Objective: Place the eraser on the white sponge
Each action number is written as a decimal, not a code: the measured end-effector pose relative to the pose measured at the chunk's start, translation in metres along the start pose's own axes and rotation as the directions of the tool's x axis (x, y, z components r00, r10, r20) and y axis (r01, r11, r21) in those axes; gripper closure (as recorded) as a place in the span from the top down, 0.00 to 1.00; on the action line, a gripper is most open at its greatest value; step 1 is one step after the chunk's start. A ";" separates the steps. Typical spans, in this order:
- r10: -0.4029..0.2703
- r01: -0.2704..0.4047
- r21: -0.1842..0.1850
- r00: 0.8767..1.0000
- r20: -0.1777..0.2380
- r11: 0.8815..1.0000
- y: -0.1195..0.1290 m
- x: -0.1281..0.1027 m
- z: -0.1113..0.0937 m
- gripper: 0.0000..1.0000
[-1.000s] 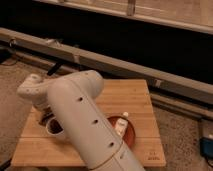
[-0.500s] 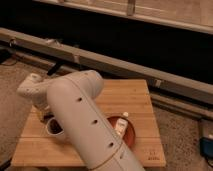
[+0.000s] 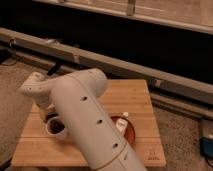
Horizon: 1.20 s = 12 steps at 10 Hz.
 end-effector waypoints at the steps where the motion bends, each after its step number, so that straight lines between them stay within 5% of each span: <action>1: -0.014 0.014 0.017 1.000 -0.005 1.000 0.000 -0.004 0.000 0.80; 9: -0.109 0.110 0.058 0.994 -0.023 0.992 -0.010 0.000 0.006 0.80; 10: -0.112 0.113 0.056 0.993 -0.022 0.992 -0.010 0.000 0.006 0.78; 12: -0.118 0.119 0.053 0.993 -0.014 0.991 -0.009 -0.002 0.005 0.59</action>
